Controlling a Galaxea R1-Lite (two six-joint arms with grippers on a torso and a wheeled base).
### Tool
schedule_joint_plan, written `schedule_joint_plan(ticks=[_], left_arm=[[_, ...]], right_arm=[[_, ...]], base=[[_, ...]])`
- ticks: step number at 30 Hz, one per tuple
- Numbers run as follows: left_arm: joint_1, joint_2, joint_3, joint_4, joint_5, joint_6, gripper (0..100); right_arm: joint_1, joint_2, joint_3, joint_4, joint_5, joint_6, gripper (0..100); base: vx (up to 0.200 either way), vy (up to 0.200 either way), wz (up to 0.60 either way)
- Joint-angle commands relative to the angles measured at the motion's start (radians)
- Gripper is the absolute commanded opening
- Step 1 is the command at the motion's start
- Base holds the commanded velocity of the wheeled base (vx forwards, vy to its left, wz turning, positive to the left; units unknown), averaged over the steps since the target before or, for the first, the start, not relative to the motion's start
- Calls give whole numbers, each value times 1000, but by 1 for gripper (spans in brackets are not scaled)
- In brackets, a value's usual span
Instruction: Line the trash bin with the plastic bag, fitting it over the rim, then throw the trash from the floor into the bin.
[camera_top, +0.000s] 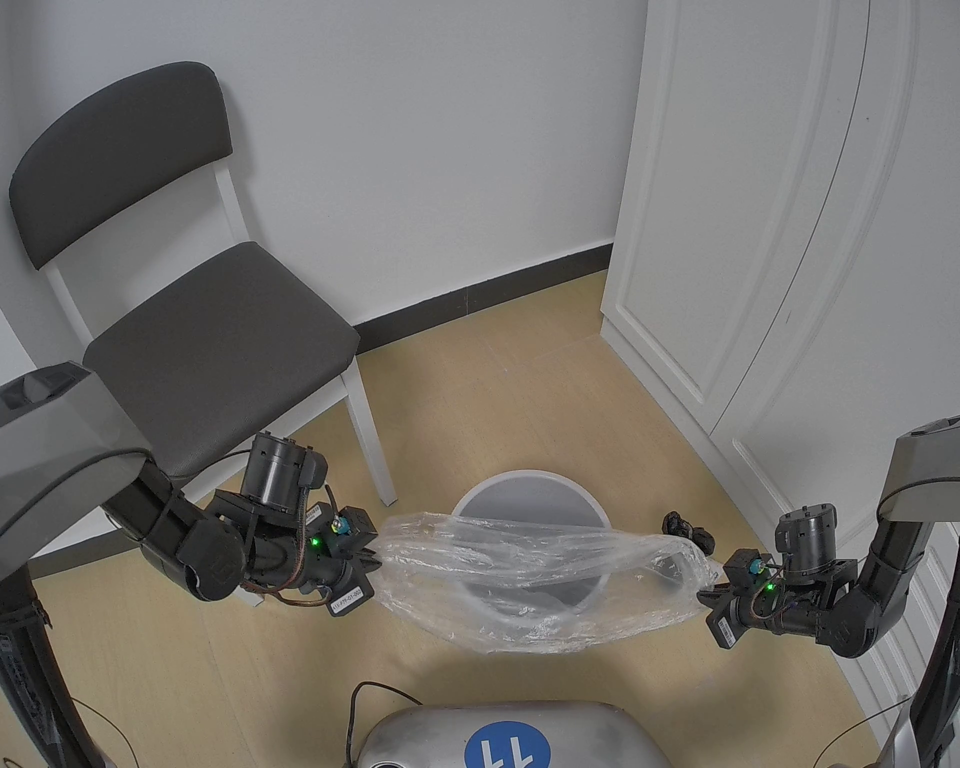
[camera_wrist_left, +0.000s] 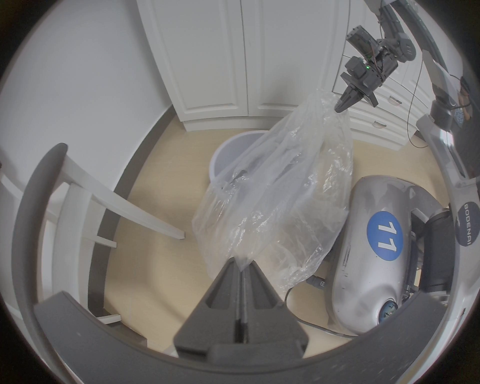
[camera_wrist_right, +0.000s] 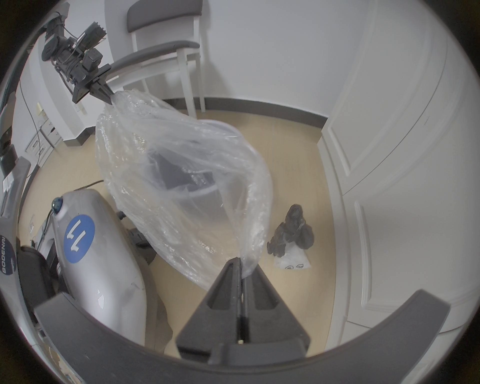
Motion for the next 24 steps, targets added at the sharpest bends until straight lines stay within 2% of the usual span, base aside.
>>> schedule_joint_plan(ticks=[1, 13, 18, 19, 20, 24], left_arm=[[-25, 69, -6, 3, 0, 2, 0], [25, 197, -143, -4, 19, -35, 0], [14, 257, -238, -49, 111, -230, 0], [14, 257, -238, -49, 111, -230, 0], [6, 283, -273, -99, 149, -293, 0], [5, 313, -319, -208, 214, -360, 0]], right_arm=[[15, 28, -14, 30, 1, -5, 0], [15, 135, -106, 23, -9, 24, 0], [56, 175, -188, 5, -13, 193, 0], [56, 175, -188, 5, -13, 193, 0], [71, 195, -215, -29, -15, 252, 0], [85, 247, -243, -144, -47, 303, 0]], base=[[0, 0, 0], [0, 0, 0], [0, 0, 0], [0, 0, 0], [0, 0, 0], [0, 0, 0]])
